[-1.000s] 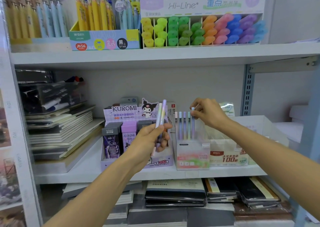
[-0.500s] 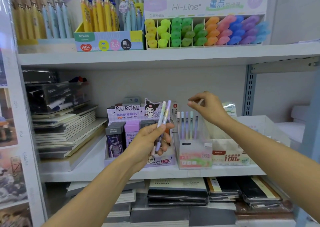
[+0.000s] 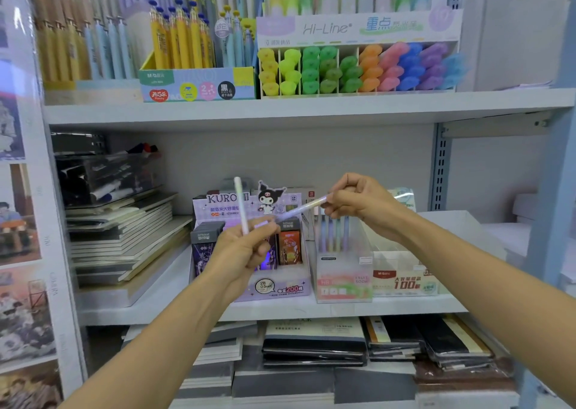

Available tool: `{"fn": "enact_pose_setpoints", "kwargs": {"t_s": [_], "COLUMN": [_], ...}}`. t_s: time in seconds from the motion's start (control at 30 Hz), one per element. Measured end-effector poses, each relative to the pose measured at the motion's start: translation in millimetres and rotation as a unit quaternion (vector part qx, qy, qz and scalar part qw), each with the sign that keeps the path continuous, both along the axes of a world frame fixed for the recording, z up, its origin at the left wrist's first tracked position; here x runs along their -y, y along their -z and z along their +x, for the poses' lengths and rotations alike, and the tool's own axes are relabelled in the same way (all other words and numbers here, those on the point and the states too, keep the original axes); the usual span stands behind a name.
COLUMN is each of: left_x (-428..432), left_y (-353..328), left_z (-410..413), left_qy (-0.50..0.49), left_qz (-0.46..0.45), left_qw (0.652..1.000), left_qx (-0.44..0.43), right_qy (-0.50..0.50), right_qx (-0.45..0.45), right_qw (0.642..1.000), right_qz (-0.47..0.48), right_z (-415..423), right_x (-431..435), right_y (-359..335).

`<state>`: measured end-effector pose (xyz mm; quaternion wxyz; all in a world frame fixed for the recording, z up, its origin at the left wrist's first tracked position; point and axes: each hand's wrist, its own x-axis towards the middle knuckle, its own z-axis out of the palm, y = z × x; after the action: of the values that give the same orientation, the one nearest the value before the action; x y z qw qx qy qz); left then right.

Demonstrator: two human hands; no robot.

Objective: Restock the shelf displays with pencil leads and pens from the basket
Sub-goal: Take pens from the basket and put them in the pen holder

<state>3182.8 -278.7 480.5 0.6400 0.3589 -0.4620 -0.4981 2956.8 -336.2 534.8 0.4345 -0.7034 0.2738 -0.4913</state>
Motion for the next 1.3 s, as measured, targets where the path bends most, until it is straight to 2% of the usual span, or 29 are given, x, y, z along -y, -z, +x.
{"fn": "enact_pose_setpoints", "kwargs": {"t_s": [0.2,0.3,0.47,0.6,0.67,0.8,0.87,1.03,1.3], "left_x": [-2,-4,-7,-7,-5,2,4,2,0], "left_y": [-5,-9,-13,-16,-17,-18,-12,2,7], "left_z": [-4,-9,-24,-36,-37,-31,-28,-20,-12], "left_qy": [-0.032,-0.059,-0.097,-0.104,-0.097,-0.055,-0.032,-0.029,0.007], "left_qz": [-0.043,-0.073,-0.120,-0.134,-0.128,-0.076,-0.065,-0.071,-0.055], "left_qw": [0.995,0.994,0.987,0.981,0.981,0.993,0.995,0.991,0.993], "left_qx": [-0.088,-0.055,0.052,0.097,0.106,0.077,0.062,0.114,0.105], "right_qy": [-0.075,-0.077,-0.015,-0.021,-0.013,0.081,0.145,0.218,0.226], "right_qx": [-0.167,-0.224,-0.133,-0.182,-0.180,-0.054,-0.026,-0.104,-0.210], "right_qw": [0.983,0.971,0.985,0.975,0.974,0.985,0.978,0.962,0.937], "right_qz": [0.011,-0.017,-0.105,-0.128,-0.137,-0.145,-0.145,-0.124,-0.164], "right_z": [-3,3,19,33,31,7,-6,-4,15], "right_x": [-5,-9,-17,-18,-17,-5,7,31,43], "right_y": [13,13,-5,-12,-15,-26,-25,5,23]}}
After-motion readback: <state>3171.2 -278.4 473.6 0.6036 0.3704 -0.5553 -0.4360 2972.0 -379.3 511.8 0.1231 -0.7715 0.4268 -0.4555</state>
